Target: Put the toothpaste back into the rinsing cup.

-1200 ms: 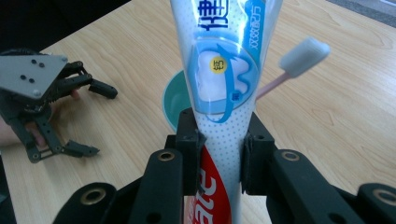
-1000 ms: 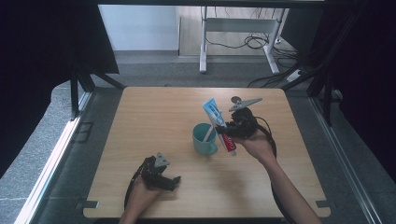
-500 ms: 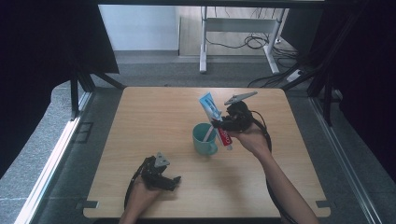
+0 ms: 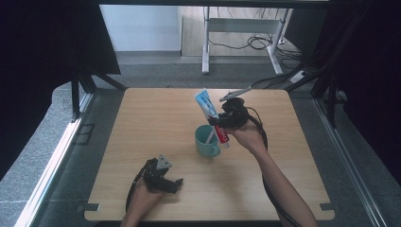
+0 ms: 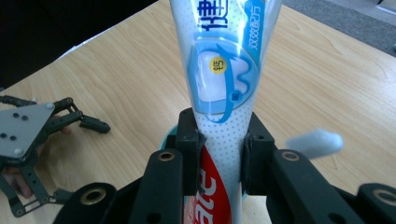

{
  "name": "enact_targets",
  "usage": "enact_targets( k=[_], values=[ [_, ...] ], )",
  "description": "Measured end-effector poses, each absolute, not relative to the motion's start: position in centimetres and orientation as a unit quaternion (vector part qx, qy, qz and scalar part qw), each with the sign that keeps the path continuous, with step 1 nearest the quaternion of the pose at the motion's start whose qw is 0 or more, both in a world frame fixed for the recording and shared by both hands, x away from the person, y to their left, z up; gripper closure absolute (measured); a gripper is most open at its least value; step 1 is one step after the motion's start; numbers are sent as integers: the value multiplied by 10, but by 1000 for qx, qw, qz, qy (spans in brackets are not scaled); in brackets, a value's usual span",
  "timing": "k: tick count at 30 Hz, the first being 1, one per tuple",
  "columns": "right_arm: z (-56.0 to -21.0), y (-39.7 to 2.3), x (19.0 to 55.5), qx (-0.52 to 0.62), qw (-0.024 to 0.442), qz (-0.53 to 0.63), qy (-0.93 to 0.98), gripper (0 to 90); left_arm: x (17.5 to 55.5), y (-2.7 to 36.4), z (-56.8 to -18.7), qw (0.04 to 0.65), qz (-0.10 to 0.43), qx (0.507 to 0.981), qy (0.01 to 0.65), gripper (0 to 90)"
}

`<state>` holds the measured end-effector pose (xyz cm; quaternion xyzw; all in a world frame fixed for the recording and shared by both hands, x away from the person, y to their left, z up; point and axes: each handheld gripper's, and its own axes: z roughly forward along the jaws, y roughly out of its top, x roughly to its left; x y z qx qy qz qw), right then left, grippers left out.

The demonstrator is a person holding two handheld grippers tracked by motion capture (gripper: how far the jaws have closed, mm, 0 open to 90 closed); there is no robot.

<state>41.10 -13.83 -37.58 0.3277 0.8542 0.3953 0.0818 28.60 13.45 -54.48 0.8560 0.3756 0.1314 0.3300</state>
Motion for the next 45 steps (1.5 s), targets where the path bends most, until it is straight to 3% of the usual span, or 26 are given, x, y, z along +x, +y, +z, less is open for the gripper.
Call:
enact_targets(
  k=[26, 45],
  values=[
    [-366, -103, 426, 321, 93, 401, 853, 730, 286, 134, -545, 331, 131, 855, 378, 7],
    [-390, -95, 431, 318, 107, 405, 851, 729, 286, 134, -545, 332, 131, 855, 377, 7]
  ],
)
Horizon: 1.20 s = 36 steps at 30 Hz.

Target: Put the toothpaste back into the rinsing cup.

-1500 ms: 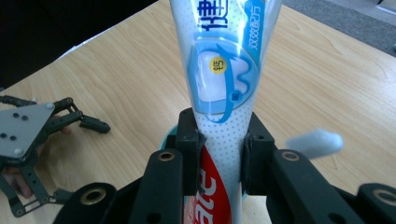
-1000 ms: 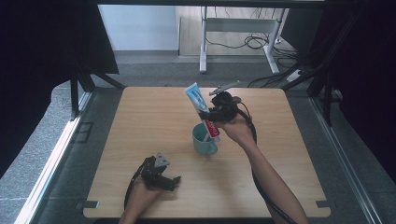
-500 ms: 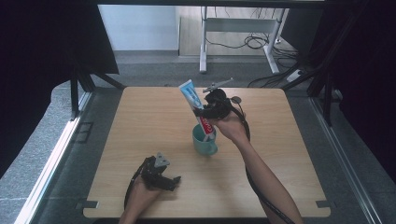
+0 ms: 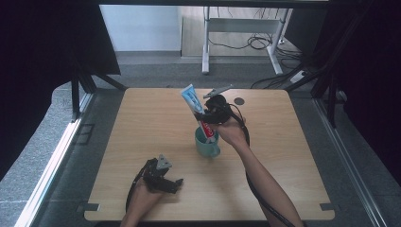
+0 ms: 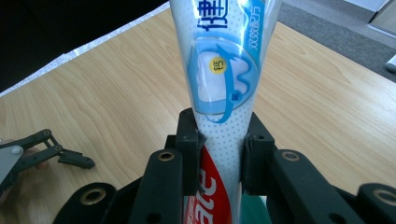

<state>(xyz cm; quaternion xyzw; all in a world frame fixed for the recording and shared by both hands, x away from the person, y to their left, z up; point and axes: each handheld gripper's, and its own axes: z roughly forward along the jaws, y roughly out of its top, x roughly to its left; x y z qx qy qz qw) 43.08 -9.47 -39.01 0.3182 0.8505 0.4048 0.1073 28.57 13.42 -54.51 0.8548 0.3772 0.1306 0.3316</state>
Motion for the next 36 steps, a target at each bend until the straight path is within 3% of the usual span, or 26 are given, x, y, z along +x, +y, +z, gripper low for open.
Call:
enact_targets(
  k=[36],
  values=[
    [-430, -99, 424, 319, 96, 413, 848, 719, 286, 135, -545, 328, 130, 857, 375, 7]
  ],
)
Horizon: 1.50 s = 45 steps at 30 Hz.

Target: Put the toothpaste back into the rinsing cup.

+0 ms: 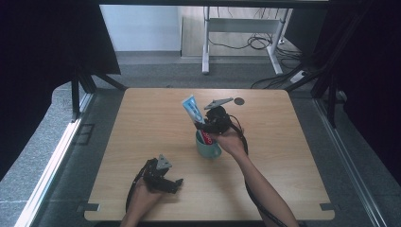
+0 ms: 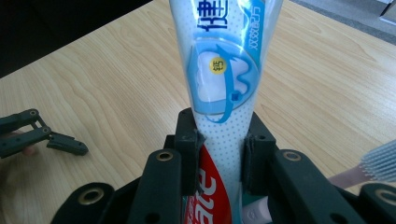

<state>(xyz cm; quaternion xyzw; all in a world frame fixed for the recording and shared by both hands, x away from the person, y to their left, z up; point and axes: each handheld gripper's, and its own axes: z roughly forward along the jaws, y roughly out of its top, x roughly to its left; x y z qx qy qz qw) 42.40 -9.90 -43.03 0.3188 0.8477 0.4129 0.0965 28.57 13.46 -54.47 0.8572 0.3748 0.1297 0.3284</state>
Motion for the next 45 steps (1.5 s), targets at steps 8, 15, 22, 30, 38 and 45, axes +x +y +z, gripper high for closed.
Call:
enact_targets(
  k=[8, 15, 22, 30, 38, 45],
  values=[
    [-432, -103, 422, 319, 95, 417, 846, 714, 286, 134, -545, 330, 130, 856, 377, 7],
    [-434, -105, 421, 317, 94, 416, 847, 709, 286, 134, -545, 330, 130, 856, 377, 7],
    [-435, -107, 419, 319, 90, 418, 846, 705, 286, 134, -545, 331, 130, 855, 377, 7],
    [-437, -109, 417, 320, 86, 418, 846, 698, 286, 134, -545, 331, 130, 855, 377, 7],
    [-439, -112, 416, 320, 83, 416, 847, 693, 286, 134, -545, 331, 130, 855, 377, 7],
    [-442, -114, 414, 321, 80, 412, 849, 690, 286, 134, -545, 331, 130, 855, 377, 7]
  ],
)
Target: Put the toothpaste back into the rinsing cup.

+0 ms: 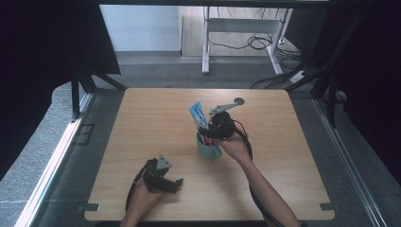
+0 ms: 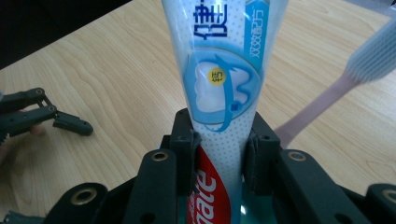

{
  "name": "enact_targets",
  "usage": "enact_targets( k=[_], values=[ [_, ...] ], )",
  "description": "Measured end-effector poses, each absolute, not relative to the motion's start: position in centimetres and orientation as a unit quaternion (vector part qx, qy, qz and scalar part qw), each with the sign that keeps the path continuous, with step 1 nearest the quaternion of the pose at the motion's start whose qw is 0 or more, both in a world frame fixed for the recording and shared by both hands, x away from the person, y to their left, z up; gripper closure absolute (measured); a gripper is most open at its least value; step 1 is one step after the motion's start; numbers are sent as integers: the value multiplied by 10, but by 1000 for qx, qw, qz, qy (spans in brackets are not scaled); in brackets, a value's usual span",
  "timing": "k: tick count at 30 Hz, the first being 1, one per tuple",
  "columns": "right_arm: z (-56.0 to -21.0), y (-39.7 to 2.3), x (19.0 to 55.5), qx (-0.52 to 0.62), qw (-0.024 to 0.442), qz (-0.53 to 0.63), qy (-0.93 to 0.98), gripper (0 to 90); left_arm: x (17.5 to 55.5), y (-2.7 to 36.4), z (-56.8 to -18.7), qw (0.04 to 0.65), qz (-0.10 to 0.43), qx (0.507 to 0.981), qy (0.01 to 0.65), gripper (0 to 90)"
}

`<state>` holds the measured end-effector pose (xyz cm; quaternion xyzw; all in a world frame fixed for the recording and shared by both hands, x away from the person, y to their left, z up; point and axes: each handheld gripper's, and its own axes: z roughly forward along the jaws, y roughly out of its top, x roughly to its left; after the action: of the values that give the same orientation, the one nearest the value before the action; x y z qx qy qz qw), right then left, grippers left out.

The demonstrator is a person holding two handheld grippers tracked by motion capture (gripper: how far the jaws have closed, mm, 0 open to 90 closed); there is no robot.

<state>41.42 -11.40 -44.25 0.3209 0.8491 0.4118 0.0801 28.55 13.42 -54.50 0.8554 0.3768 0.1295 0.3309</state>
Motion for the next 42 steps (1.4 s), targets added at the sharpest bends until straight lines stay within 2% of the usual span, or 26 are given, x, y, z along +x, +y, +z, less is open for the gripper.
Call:
enact_targets(
  k=[12, 18, 32, 42],
  values=[
    [-452, -123, 412, 330, 72, 411, 847, 673, 286, 134, -545, 331, 130, 855, 377, 7],
    [-453, -124, 412, 336, 61, 410, 846, 624, 286, 134, -545, 331, 130, 855, 377, 7],
    [-453, -121, 412, 336, 67, 407, 847, 591, 286, 134, -545, 331, 130, 856, 377, 7],
    [-451, -122, 410, 328, 67, 406, 850, 464, 286, 134, -545, 331, 130, 855, 377, 7]
  ],
)
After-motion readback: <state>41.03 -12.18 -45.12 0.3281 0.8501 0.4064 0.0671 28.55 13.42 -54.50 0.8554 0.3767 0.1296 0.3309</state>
